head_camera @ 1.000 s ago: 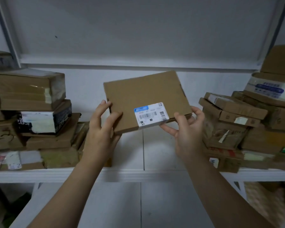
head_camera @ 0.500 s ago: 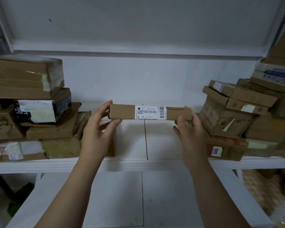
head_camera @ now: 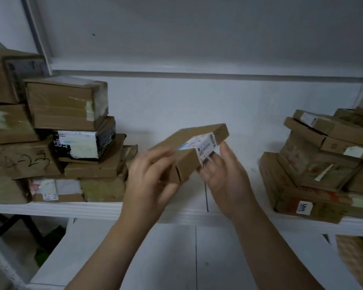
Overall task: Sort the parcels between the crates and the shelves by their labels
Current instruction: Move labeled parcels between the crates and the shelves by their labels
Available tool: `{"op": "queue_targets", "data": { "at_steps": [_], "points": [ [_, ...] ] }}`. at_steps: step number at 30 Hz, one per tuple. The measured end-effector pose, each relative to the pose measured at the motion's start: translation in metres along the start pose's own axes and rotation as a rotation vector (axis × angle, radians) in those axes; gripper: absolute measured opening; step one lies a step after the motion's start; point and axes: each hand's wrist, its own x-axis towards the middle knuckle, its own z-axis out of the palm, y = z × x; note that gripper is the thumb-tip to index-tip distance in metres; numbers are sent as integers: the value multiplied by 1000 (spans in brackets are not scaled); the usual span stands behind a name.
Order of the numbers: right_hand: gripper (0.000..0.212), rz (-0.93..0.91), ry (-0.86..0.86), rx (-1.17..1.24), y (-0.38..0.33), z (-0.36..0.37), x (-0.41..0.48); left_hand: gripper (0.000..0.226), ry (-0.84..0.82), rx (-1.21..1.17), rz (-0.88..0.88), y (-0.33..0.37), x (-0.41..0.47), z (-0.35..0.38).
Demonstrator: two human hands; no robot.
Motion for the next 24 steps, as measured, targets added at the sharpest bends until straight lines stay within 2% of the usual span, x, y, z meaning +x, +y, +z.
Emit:
{"op": "queue_targets", "data": {
  "at_steps": [2,3,6,10,15,17,20,24],
  "points": [
    [57,30,-91,-43,21,12,1,33,-117,120,112,-5,-8,1],
    [54,22,-76,-73,29,16,3,31,-158,169,149,-9,-10,1],
    [48,-55,107,-230,46,24,16,28,-270,289,191,-22,-16,-5],
    [34,-85,196,-461,58,26,41,36,-332,550,-43,-42,-16,-19],
    [26,-49,268,-614,80,30,70,35,-514,556,-125,-60,-16,-21],
    [25,-53,269,-780,90,28,73,33,-587,542,-162,-65,-17,-20],
    [35,-22,225,-1038,100,18,69,32,-613,532,-154,-70,-20,-18],
    [35,-54,191,-1111,94,13,64,30,-587,517,-144,-73,-18,-14]
  ]
}}
